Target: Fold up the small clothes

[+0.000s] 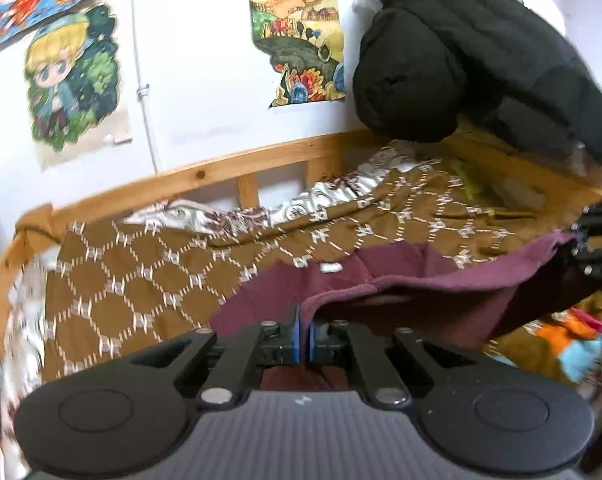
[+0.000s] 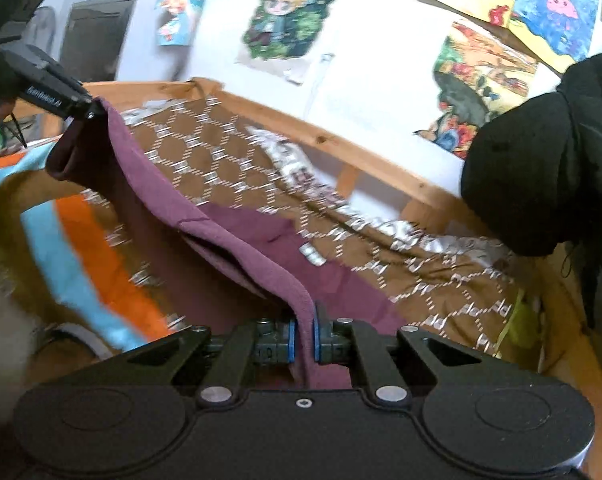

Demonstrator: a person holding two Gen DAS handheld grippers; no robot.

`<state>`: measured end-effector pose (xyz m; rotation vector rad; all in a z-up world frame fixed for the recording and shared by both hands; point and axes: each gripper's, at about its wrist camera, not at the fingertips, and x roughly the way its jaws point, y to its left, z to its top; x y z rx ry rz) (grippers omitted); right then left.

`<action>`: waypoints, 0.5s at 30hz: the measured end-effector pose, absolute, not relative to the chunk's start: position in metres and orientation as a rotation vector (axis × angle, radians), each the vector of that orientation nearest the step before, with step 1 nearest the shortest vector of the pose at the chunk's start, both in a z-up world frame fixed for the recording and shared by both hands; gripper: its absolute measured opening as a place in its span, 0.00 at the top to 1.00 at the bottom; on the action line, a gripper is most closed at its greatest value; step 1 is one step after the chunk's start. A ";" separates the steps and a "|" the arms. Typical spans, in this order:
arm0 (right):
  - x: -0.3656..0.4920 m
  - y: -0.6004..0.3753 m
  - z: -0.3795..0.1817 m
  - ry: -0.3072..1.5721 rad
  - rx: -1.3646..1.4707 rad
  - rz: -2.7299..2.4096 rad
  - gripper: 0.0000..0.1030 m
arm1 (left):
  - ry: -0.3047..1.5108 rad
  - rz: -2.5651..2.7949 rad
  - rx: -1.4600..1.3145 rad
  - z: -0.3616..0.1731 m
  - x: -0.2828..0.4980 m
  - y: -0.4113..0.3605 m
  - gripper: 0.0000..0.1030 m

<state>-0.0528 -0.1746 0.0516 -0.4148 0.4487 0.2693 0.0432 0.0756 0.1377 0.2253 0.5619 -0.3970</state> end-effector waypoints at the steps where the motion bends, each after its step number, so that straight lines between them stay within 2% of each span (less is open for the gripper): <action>1: -0.039 -0.178 0.053 0.447 -0.414 0.259 0.92 | 0.568 -0.387 0.237 0.139 0.059 0.070 0.96; 8: 0.079 -0.200 0.045 0.472 -0.377 0.207 0.92 | 0.639 -0.300 0.212 0.121 0.180 0.042 0.96; 15: 0.173 -0.212 0.011 0.519 -0.343 0.191 0.92 | 0.711 -0.264 0.168 0.055 0.274 0.035 0.96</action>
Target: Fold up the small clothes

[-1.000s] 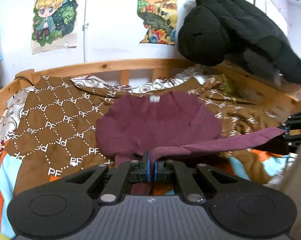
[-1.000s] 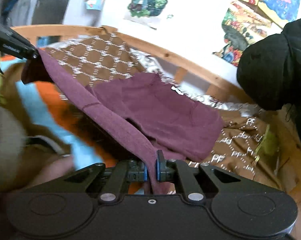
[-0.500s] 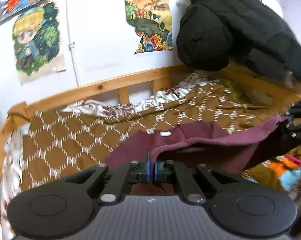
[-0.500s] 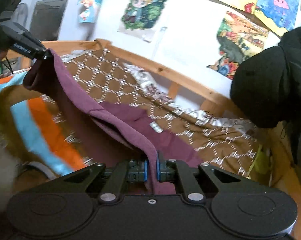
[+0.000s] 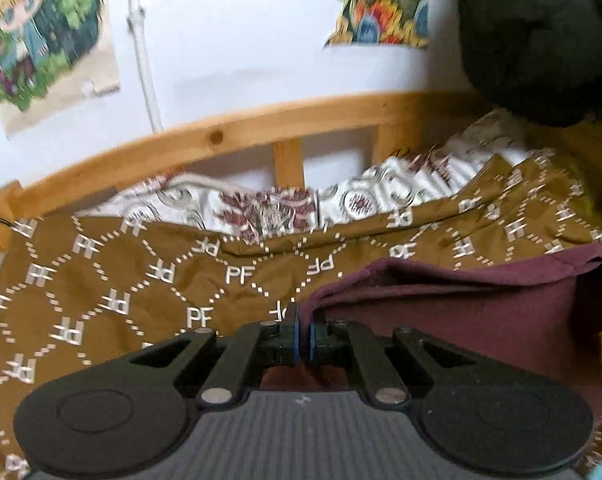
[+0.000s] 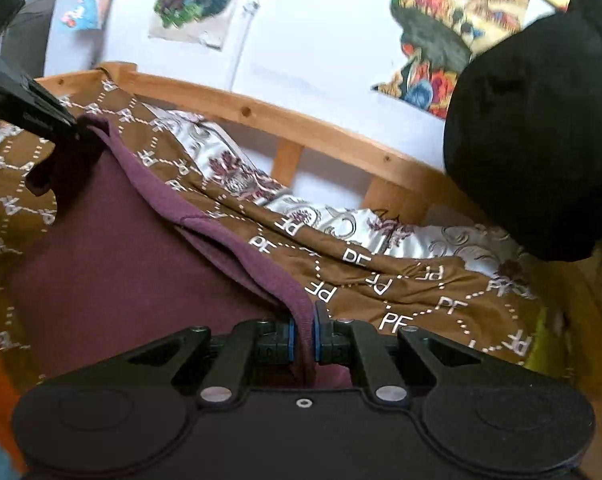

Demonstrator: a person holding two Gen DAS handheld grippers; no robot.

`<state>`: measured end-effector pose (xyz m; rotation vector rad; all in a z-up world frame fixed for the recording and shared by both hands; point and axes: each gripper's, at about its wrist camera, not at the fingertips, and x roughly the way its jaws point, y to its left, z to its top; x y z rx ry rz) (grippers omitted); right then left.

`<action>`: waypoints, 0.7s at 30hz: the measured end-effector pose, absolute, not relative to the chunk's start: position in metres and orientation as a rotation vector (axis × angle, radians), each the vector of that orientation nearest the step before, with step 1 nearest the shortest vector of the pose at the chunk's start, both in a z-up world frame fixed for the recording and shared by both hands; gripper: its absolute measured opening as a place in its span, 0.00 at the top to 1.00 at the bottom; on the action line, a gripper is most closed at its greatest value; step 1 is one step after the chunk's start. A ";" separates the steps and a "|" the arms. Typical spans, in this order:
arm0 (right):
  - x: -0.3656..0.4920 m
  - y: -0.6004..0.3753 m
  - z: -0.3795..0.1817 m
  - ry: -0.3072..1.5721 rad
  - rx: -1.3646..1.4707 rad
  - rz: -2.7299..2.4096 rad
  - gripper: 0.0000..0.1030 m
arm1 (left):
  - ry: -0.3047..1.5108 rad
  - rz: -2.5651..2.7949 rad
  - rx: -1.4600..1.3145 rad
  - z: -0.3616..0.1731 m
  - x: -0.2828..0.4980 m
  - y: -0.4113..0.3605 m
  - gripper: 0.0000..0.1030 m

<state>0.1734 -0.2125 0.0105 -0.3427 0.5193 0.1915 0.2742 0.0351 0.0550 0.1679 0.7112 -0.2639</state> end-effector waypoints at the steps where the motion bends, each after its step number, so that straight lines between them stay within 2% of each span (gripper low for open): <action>1: 0.182 -0.214 0.004 0.528 -0.333 0.193 0.92 | 0.716 -0.268 0.154 0.046 0.280 0.036 0.96; 6: 0.220 -0.220 -0.036 0.592 -0.284 0.198 0.90 | 0.771 -0.282 0.134 0.008 0.308 0.041 0.96; 15: 0.259 -0.228 -0.081 0.649 -0.209 0.192 0.88 | 0.844 -0.305 0.085 -0.023 0.336 0.047 0.94; 18: 0.259 -0.232 -0.083 0.653 -0.194 0.185 0.80 | 0.846 -0.311 0.067 -0.026 0.337 0.048 0.90; 19: 0.259 -0.233 -0.084 0.652 -0.189 0.182 0.76 | 0.850 -0.315 0.060 -0.025 0.337 0.049 0.85; 21: 0.258 -0.237 -0.083 0.644 -0.174 0.170 0.74 | 0.852 -0.329 0.045 -0.023 0.336 0.051 0.56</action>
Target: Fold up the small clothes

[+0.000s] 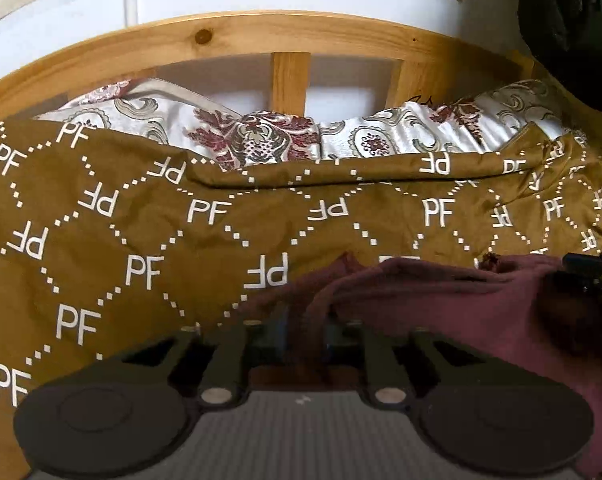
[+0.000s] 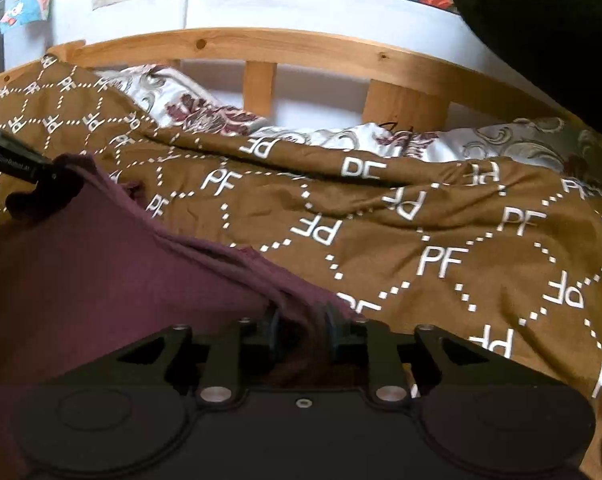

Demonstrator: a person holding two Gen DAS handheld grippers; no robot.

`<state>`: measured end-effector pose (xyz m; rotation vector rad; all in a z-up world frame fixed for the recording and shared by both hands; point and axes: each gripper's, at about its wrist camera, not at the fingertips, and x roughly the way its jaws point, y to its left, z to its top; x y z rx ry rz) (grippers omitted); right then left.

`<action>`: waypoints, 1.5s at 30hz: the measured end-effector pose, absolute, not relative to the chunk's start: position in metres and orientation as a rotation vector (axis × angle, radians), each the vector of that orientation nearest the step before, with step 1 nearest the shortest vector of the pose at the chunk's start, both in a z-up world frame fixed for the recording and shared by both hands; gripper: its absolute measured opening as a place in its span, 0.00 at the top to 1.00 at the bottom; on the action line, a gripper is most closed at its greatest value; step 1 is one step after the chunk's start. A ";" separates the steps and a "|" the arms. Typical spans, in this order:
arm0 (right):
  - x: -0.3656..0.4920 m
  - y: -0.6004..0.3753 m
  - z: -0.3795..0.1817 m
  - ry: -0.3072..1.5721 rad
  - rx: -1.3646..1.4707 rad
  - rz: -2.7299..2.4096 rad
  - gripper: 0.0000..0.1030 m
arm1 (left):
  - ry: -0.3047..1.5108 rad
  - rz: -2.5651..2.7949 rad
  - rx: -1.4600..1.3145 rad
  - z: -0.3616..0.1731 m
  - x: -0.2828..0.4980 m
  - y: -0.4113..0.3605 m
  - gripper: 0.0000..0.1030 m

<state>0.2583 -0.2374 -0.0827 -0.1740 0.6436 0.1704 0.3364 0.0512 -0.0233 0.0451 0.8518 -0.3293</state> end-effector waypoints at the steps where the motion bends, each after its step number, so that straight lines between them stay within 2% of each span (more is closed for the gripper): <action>1: 0.258 -0.240 -0.082 0.640 -0.161 0.166 0.69 | 0.837 -0.327 0.033 -0.021 0.334 0.054 0.27; 2: 0.258 -0.243 -0.080 0.637 -0.143 0.160 0.66 | 0.816 -0.319 0.019 -0.018 0.332 0.057 0.11; 3: 0.258 -0.246 -0.079 0.633 -0.124 0.155 0.61 | 0.776 -0.311 -0.002 -0.015 0.327 0.062 0.08; 5: 0.256 -0.252 -0.075 0.625 -0.084 0.150 0.51 | 0.726 -0.310 -0.025 -0.009 0.320 0.070 0.03; 7: 0.250 -0.255 -0.073 0.616 -0.057 0.146 0.31 | 0.714 -0.294 -0.032 -0.005 0.317 0.077 0.01; 10: 0.235 -0.253 -0.070 0.587 -0.045 0.146 0.13 | 0.710 -0.265 -0.031 -0.005 0.308 0.085 0.01; 13: 0.214 -0.245 -0.075 0.561 -0.059 0.153 0.04 | 0.721 -0.237 0.001 -0.013 0.295 0.089 0.01; 17: 0.197 -0.230 -0.095 0.586 -0.128 0.123 0.05 | 0.746 -0.190 0.075 -0.031 0.276 0.086 0.01; 20: 0.190 -0.225 -0.108 0.583 -0.130 0.092 0.15 | 0.775 -0.149 0.123 -0.041 0.266 0.085 0.01; 22: 0.188 -0.226 -0.110 0.563 -0.100 0.073 0.32 | 0.795 -0.126 0.136 -0.045 0.262 0.085 0.01; 23: 0.187 -0.227 -0.110 0.549 -0.085 0.060 0.38 | 0.805 -0.114 0.137 -0.046 0.259 0.086 0.01; 25: 0.186 -0.230 -0.110 0.535 -0.049 0.044 0.66 | 0.822 -0.094 0.125 -0.046 0.253 0.090 0.01; 27: 0.185 -0.238 -0.110 0.525 -0.002 0.032 0.80 | 0.836 -0.080 0.108 -0.045 0.247 0.095 0.01; 30: 0.178 -0.249 -0.108 0.498 0.066 0.012 0.87 | 0.850 -0.057 0.101 -0.043 0.239 0.101 0.01; 38: 0.158 -0.266 -0.115 0.492 0.168 -0.025 0.88 | 0.891 0.005 0.114 -0.051 0.225 0.104 0.01; 40: 0.158 -0.272 -0.122 0.509 0.213 -0.030 0.77 | 0.905 0.019 0.130 -0.053 0.223 0.102 0.01; 44: 0.148 -0.277 -0.127 0.488 0.260 -0.034 0.62 | 0.910 0.039 0.106 -0.052 0.219 0.101 0.01; 45: 0.146 -0.275 -0.126 0.485 0.247 -0.033 0.55 | 0.914 0.048 0.098 -0.052 0.218 0.101 0.01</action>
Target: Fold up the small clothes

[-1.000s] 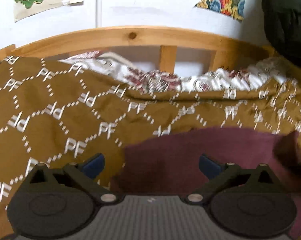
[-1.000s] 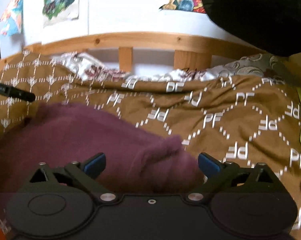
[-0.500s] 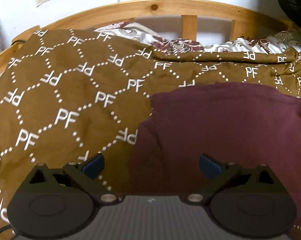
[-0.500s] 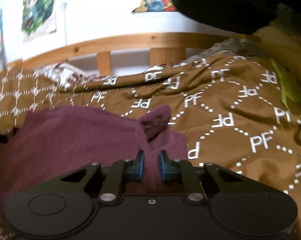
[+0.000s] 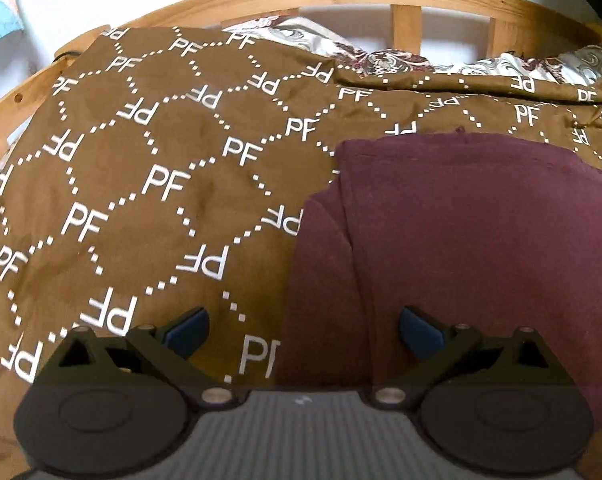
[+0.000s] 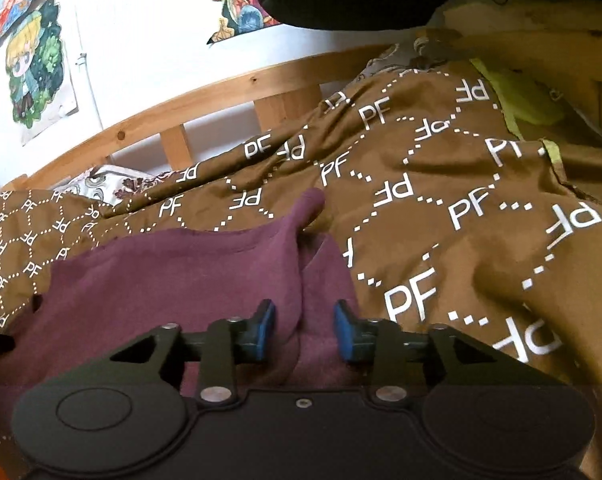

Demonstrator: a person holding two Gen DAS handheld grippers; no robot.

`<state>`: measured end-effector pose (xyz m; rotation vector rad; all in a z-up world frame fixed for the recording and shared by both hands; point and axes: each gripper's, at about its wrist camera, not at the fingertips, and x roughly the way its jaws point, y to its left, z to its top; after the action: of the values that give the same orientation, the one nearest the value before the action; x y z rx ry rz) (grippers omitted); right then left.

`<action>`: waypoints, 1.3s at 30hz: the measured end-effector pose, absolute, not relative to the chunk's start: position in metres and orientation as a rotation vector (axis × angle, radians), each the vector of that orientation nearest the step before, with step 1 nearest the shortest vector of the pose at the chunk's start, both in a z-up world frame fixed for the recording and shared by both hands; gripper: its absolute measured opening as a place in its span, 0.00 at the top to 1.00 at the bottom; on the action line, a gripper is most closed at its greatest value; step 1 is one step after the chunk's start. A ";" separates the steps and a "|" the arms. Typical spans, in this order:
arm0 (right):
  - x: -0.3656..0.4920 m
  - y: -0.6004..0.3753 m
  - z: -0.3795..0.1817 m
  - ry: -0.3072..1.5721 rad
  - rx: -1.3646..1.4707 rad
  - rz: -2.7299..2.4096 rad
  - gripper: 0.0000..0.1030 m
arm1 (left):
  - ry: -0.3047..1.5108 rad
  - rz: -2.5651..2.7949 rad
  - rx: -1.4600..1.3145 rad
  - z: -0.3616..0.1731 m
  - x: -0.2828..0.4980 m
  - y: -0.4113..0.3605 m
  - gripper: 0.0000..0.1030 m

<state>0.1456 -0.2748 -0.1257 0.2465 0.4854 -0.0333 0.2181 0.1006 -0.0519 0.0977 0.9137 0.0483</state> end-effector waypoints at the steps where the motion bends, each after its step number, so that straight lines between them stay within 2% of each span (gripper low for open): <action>1: 0.144 -0.272 -0.124 0.484 0.226 -0.033 0.44 | 0.917 0.057 0.087 -0.052 0.218 0.101 0.01; 3: 0.140 -0.265 -0.120 0.469 0.175 -0.039 0.27 | 0.930 0.081 0.057 -0.052 0.216 0.103 0.01; 5: 0.134 -0.258 -0.116 0.443 0.129 -0.040 0.21 | 0.933 0.097 0.031 -0.052 0.212 0.104 0.01; 9: 0.127 -0.241 -0.115 0.435 -0.010 -0.060 0.02 | 0.926 0.142 0.009 -0.053 0.204 0.104 0.01; 14: 0.126 -0.232 -0.130 0.536 -0.167 -0.213 0.01 | 0.912 0.180 0.021 -0.051 0.196 0.099 0.01; 20: 0.119 -0.249 -0.126 0.570 -0.015 -0.205 0.01 | 0.898 0.144 -0.045 -0.047 0.178 0.101 0.01; 28: 0.105 -0.240 -0.109 0.498 0.066 -0.163 0.01 | 0.914 0.118 -0.156 -0.048 0.163 0.109 0.01; 39: 0.100 -0.168 -0.100 0.371 -0.076 0.023 0.01 | 0.950 0.108 -0.233 -0.060 0.165 0.118 0.01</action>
<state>0.1002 -0.1684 -0.0995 -0.0762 0.3707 0.0225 0.1646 0.1176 -0.0600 -0.2326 0.9503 0.1083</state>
